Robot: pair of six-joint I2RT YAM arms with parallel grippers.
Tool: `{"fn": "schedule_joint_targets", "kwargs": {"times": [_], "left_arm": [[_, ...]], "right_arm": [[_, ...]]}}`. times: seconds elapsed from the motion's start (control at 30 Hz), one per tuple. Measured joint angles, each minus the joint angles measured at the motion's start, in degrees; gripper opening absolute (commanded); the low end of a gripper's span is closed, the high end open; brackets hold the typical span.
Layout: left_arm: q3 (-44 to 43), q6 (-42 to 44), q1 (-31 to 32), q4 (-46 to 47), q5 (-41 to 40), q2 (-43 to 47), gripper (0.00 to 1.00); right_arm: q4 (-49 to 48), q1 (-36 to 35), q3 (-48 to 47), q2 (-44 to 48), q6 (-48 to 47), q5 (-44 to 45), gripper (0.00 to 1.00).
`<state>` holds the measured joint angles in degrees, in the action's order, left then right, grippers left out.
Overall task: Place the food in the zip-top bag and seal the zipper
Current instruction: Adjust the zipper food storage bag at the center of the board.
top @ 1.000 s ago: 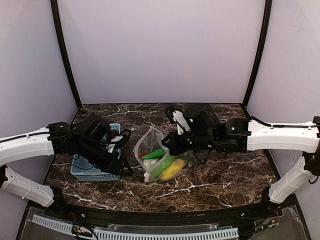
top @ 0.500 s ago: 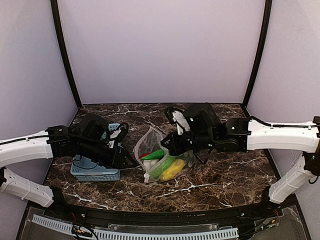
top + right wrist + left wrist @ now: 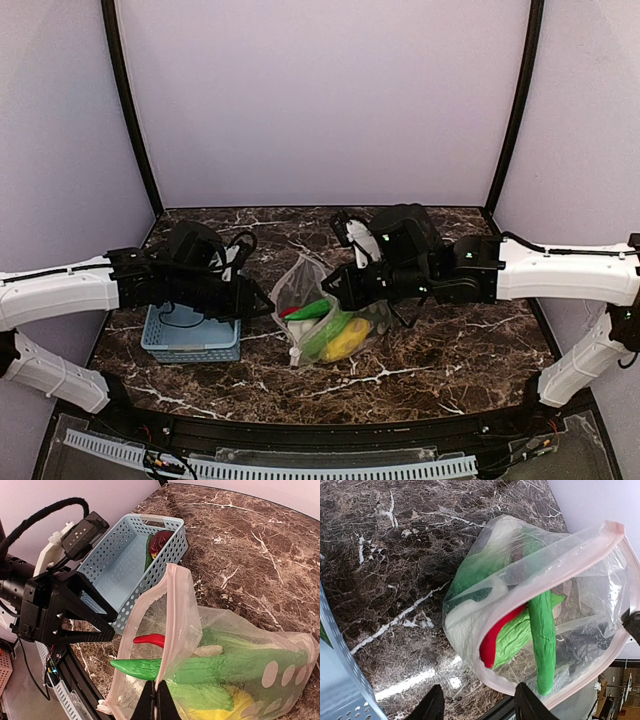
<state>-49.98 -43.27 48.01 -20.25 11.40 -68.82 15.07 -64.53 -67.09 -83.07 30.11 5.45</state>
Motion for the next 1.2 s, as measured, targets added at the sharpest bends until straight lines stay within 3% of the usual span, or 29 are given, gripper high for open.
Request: {"fn": "schedule_joint_targets", "kwargs": {"times": [0.37, 0.6, 0.8, 1.1, 1.2], "left_arm": [[0.0, 0.0, -1.8, 3.0, 1.4, -5.3, 0.32], [0.0, -1.5, -2.0, 8.4, 6.1, -7.1, 0.03], [-3.1, -1.1, -2.1, 8.8, 10.5, -10.9, 0.01], [-21.8, 0.9, -2.1, 6.5, 17.5, -11.8, 0.01], [-23.5, 1.2, -2.0, 6.4, 19.1, -12.0, 0.01]], "right_arm": [[0.0, 0.0, 0.0, 0.1, 0.0, -0.2, 0.00], [0.0, 0.0, 0.0, 0.2, 0.0, -0.1, 0.00], [2.9, 0.5, -0.6, 1.2, 0.5, -0.1, 0.00], [10.4, 1.4, -10.6, 5.8, -0.5, 1.5, 0.00], [11.0, 1.6, -11.0, 6.8, -0.7, 2.6, 0.00]]}}
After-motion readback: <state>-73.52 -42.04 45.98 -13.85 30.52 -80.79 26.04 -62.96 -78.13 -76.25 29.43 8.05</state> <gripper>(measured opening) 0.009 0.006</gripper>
